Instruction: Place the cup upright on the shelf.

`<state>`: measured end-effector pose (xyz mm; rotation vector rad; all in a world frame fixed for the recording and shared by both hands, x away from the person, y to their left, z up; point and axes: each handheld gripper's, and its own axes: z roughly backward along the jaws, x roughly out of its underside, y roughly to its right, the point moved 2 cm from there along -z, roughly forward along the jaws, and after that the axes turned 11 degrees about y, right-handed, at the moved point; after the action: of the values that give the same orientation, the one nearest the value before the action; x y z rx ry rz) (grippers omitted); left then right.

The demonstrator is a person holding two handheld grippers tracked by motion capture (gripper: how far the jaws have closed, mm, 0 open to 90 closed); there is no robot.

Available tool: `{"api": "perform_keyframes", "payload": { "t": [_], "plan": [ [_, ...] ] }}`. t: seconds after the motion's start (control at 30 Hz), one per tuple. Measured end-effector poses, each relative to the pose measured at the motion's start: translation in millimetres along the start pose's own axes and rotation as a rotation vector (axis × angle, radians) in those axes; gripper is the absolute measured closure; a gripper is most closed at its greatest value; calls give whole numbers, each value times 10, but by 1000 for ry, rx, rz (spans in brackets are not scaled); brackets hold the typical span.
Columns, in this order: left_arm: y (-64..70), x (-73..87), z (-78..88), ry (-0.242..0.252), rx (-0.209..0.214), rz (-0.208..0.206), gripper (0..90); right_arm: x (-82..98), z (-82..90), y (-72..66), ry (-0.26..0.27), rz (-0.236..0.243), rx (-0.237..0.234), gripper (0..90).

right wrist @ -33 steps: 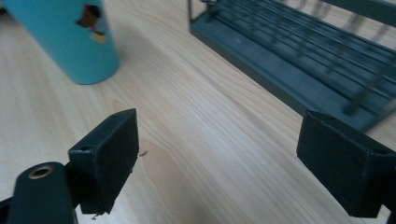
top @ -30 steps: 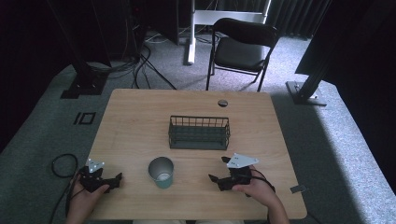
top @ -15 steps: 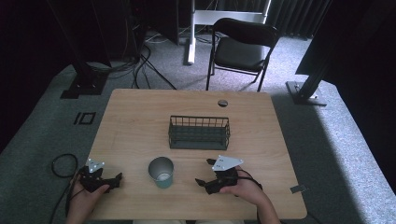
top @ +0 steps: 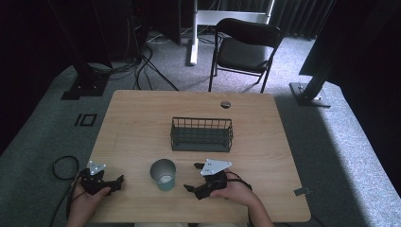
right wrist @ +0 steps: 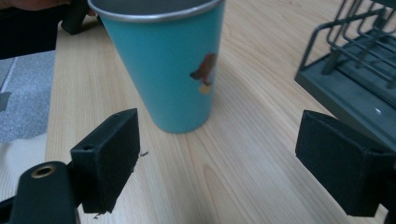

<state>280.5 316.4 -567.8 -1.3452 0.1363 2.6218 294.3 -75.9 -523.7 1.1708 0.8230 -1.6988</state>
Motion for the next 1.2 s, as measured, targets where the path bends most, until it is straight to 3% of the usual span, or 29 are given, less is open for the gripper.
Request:
{"api": "perform_keyframes", "payload": {
  "t": [0.5, 0.9, 1.2],
  "plan": [
    [0, 0, 0, 0, 0, 0, 4, -82, -280, -158, 31, 14, -71, 132],
    [1, 0, -1, 1, 0, 2, 4, -129, -466, -217, 38, 23, -99, 125],
    [-1, 0, 0, 0, 0, 0, 4, -149, -594, -209, 84, 10, -98, 121]
  ]
}}
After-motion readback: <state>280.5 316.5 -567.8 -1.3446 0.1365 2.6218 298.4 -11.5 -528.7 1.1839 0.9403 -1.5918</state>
